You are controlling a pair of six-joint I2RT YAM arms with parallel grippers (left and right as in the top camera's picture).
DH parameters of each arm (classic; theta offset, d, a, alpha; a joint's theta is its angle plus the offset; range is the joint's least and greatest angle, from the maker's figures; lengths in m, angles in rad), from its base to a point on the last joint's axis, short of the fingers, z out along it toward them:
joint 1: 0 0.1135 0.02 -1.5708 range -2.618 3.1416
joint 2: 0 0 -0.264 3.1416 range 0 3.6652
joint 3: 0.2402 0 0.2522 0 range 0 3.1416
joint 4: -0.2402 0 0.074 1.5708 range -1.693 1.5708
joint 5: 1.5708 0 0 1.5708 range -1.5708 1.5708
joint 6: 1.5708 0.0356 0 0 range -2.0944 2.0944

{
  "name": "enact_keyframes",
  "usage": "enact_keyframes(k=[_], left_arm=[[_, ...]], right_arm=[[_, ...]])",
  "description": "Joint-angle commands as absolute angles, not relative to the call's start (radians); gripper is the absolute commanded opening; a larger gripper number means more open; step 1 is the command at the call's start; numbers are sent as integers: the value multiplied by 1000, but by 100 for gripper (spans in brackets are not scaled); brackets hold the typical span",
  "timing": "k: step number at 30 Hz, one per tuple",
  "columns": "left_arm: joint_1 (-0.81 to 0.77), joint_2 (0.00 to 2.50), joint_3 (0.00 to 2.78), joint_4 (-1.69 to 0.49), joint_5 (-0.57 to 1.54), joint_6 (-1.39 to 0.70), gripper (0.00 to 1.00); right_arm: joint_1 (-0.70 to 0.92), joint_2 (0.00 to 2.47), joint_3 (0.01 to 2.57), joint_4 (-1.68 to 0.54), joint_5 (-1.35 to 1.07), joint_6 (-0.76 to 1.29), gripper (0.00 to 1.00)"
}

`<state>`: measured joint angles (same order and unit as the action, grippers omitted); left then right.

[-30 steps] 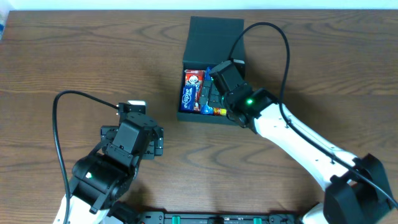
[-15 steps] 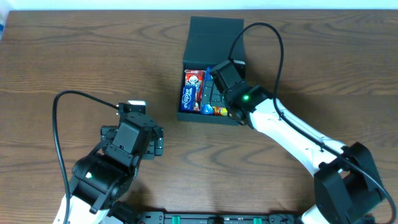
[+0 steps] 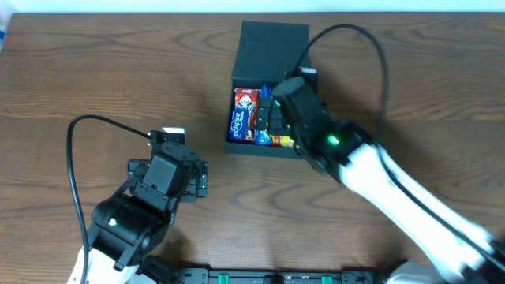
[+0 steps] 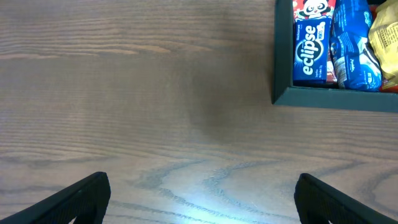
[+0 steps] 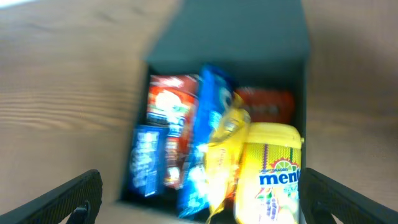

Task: Pack container
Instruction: 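Withdraw the right gripper down and away from the box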

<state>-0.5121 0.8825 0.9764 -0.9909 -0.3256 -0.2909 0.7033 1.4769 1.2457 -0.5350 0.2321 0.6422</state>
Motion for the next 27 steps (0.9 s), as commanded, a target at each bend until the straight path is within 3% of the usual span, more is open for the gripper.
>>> enact_keyframes(k=[1, 13, 27], left_arm=[[-509, 882, 974, -994, -347, -292, 95], [-509, 883, 974, -994, -347, -292, 95], [-509, 883, 974, -990, -347, -292, 95]], right_arm=[[759, 1374, 1264, -595, 315, 525, 99], [810, 1202, 1262, -985, 341, 445, 99], [812, 1045, 1227, -1043, 340, 269, 99]])
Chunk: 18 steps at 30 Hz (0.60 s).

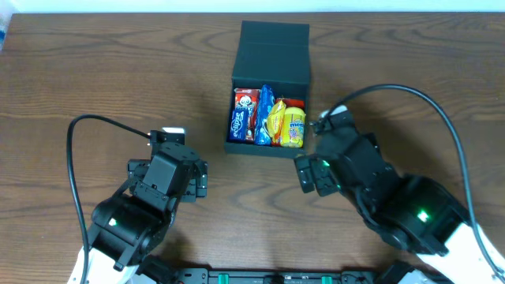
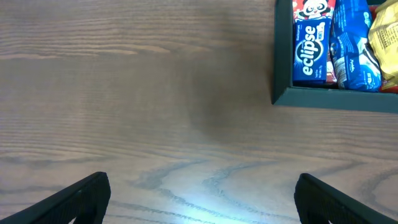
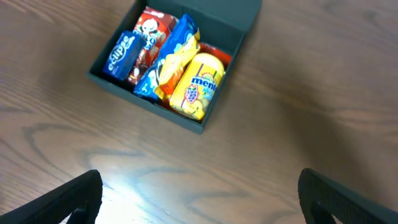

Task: Pack container
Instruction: 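Withdraw the right gripper down and away from the box, then raise the left gripper to the top edge of the open box lid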

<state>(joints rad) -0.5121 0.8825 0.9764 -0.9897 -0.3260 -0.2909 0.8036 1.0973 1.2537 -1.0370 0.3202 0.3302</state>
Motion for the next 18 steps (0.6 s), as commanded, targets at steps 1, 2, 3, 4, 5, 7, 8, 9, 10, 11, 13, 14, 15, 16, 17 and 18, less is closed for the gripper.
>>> enact_keyframes(k=[1, 2, 3, 4, 5, 7, 8, 9, 10, 11, 13, 14, 15, 16, 17, 18], left_arm=[[-509, 882, 974, -993, -347, -292, 96], [-509, 883, 974, -994, -347, -292, 95], [-509, 883, 974, -984, -347, -292, 95], [-509, 883, 974, -978, -337, -297, 95], [-509, 883, 974, -978, -309, -301, 95], [-509, 882, 974, -977, -307, -295, 95], [-509, 882, 974, -969, -307, -297, 95], [-509, 882, 974, -958, -270, -290, 95], [-509, 882, 974, -942, -232, -258, 95], [-509, 886, 974, -927, -191, -233, 95], [-509, 901, 979, -916, -177, -234, 96], [-509, 918, 986, -910, -172, -239, 95], [-509, 935, 995, -905, -168, -239, 95], [-508, 955, 1010, -903, -164, -239, 95], [-508, 981, 1036, -904, -164, -236, 95], [-504, 1011, 1071, -907, -158, -224, 95]], right_arm=[[812, 1023, 1213, -1044, 340, 260, 99], [812, 995, 1191, -1042, 340, 249, 99], [812, 964, 1166, -1041, 340, 245, 99], [812, 929, 1135, -1038, 340, 245, 99], [812, 899, 1106, -1035, 340, 245, 99], [812, 851, 1053, -1028, 340, 250, 99], [812, 834, 1031, -1026, 340, 258, 99], [812, 818, 1010, -1024, 340, 266, 99], [811, 808, 993, -1021, 340, 269, 99], [811, 805, 981, -1019, 341, 269, 99], [811, 805, 967, -1013, 341, 269, 99], [811, 806, 960, -1008, 341, 269, 99], [811, 806, 957, -1006, 341, 269, 99], [811, 806, 955, -1005, 341, 269, 99], [811, 807, 955, -1005, 341, 269, 99], [811, 808, 955, -1003, 341, 269, 99]])
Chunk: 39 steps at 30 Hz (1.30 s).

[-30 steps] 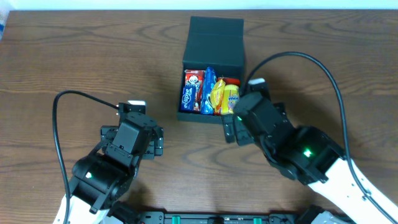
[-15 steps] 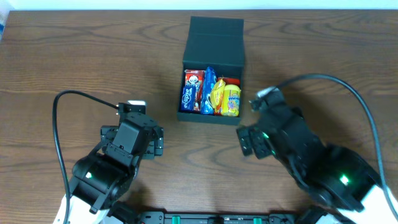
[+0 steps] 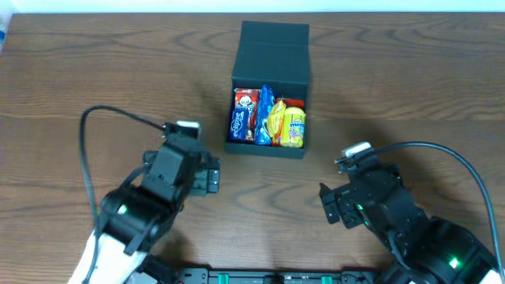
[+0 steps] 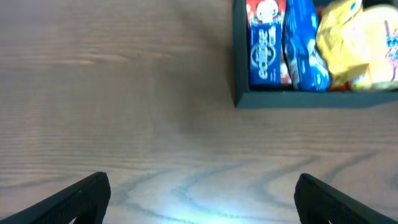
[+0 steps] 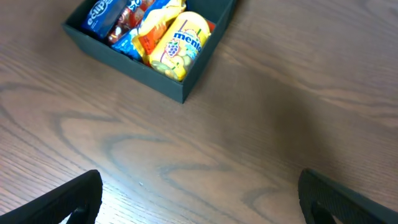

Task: Pack container
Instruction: 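Raise the left gripper to the top edge of the open box lid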

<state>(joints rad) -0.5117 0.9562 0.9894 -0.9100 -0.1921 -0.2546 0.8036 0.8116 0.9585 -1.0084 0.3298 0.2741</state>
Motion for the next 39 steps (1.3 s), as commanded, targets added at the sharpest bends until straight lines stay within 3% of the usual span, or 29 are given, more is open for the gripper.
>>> enact_keyframes(k=[1, 6, 9, 12, 15, 22, 29, 39], left_arm=[[-496, 1039, 1106, -910, -149, -215, 95], [-371, 1185, 1359, -944, 82, -155, 95], [-233, 1264, 1505, -994, 326, -75, 95], [-100, 1310, 1588, -1018, 625, 77, 95], [-12, 1312, 1595, -984, 747, 78, 95], [67, 1313, 1594, -1014, 724, 80, 95], [67, 1368, 1594, -985, 403, -130, 95], [65, 1715, 1772, -883, 688, -166, 95]], right_arm=[[811, 808, 955, -1002, 341, 270, 99], [810, 808, 955, -1005, 346, 308, 99], [810, 809, 955, -1004, 348, 321, 99], [810, 812, 955, -1004, 348, 321, 99], [810, 812, 955, -1004, 348, 322, 99], [810, 817, 955, -1002, 348, 321, 99], [810, 846, 955, -986, 348, 322, 99], [810, 909, 955, -979, 348, 322, 99]])
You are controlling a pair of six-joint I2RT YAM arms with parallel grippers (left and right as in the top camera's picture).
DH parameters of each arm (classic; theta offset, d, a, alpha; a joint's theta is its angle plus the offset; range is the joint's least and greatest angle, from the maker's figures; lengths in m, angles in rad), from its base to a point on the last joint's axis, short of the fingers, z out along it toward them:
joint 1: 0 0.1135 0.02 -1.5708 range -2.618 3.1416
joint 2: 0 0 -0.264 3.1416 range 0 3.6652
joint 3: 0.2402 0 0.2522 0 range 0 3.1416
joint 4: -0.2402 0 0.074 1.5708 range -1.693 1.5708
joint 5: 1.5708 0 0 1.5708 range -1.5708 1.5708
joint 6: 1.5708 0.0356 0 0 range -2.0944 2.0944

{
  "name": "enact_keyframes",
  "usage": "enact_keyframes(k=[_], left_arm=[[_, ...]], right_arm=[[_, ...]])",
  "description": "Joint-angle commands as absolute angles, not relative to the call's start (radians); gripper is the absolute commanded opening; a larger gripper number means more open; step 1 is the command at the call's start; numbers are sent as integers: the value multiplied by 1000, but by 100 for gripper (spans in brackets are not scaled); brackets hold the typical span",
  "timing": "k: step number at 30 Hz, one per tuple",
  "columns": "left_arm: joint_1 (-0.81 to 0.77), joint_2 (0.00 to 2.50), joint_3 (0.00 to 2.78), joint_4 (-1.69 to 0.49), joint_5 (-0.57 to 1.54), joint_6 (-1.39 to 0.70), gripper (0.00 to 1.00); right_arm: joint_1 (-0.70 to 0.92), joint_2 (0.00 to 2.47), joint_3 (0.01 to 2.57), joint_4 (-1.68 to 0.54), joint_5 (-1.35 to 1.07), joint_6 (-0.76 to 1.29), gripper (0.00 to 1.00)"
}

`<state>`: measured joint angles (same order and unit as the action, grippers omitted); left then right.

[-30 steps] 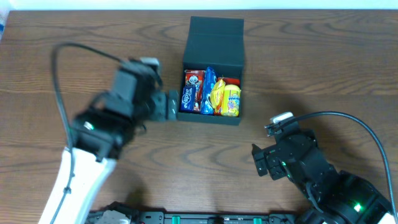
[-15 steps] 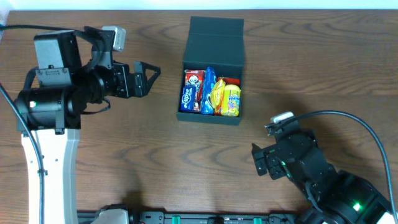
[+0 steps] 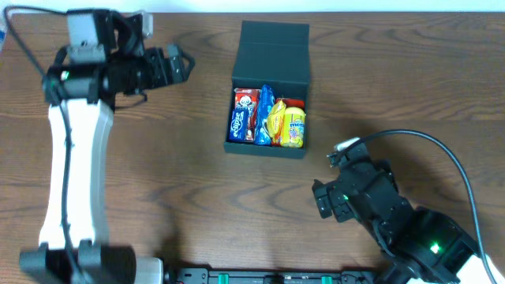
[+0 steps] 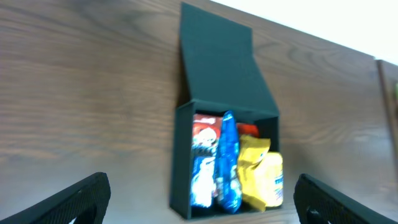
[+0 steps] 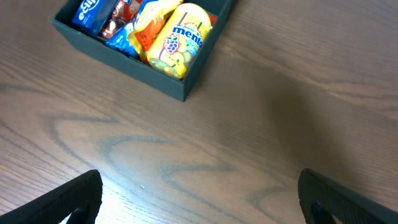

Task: Pack container
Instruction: 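Raise the left gripper to the top edge of the open box lid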

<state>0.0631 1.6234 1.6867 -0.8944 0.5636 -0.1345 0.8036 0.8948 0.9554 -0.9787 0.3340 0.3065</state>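
A dark box (image 3: 264, 149) stands at the table's middle back, its lid (image 3: 273, 51) folded open behind it. Inside lie a blue Eclipse pack (image 3: 237, 125), a red pack, a blue bag (image 3: 263, 114), a yellow bag and a yellow Mentos tub (image 3: 294, 128). My left gripper (image 3: 175, 65) is open at the far left, raised, and sees the box (image 4: 181, 155) and lid (image 4: 221, 68) from a distance. My right gripper (image 3: 322, 202) is open and empty near the front right; its view shows the box wall (image 5: 124, 71) and Mentos tub (image 5: 177, 40).
The wood-grain table (image 3: 394, 95) stretches around the box. A black cable (image 3: 426, 142) loops over the right arm. The table's far edge meets a white surface (image 4: 323, 25).
My left arm has gone from the near left of the box to the far left of the table, raised and still open. My right gripper shifted only slightly.
My right gripper was open right over the filled box while the left rested at the near left. The right then stood withdrawn to the near right. The left edged toward the box, and now it is up at the far left.
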Motion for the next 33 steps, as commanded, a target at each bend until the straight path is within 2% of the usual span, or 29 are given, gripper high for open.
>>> enact_keyframes(k=[1, 10, 16, 24, 33], left_arm=[[65, 1766, 1813, -883, 725, -170, 95], [58, 2130, 2064, -862, 842, -211, 95], [18, 2292, 2086, -799, 890, -268, 95], [-72, 2398, 2086, -707, 884, -272, 95], [-102, 2441, 2086, -664, 860, -315, 95]], right_arm=[[810, 918, 955, -979, 348, 322, 99], [810, 978, 955, -962, 371, 374, 99], [810, 1002, 955, -930, 371, 389, 99], [810, 1015, 955, -927, 371, 389, 99], [810, 1015, 955, -927, 371, 389, 99]])
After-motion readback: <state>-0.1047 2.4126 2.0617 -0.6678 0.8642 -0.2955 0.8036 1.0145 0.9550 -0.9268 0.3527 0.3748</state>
